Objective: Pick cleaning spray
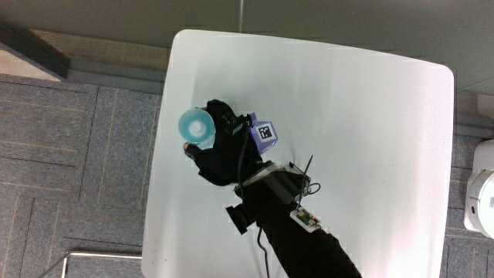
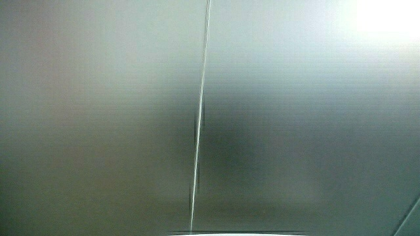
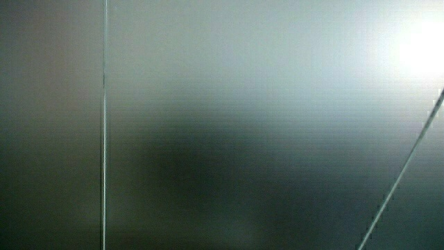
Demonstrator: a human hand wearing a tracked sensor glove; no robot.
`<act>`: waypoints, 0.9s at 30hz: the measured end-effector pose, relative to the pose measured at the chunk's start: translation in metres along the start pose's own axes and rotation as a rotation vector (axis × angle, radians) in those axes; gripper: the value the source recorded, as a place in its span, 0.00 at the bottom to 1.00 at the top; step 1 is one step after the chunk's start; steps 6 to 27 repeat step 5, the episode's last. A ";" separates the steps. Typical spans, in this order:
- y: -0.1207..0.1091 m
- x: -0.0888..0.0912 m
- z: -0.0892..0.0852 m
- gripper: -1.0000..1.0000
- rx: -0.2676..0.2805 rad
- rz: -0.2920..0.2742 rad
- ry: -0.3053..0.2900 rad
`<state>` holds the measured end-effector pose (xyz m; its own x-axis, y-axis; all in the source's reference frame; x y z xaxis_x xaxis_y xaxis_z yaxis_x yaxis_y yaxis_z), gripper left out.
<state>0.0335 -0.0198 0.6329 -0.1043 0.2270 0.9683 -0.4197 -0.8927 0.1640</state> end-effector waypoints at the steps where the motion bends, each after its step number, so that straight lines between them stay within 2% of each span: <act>1: 0.003 0.000 0.002 1.00 0.001 0.009 -0.013; 3: 0.008 0.001 0.005 1.00 0.003 0.027 -0.039; 5: 0.014 -0.002 0.008 1.00 0.026 0.079 -0.061; 27: 0.014 -0.002 0.008 1.00 0.026 0.079 -0.061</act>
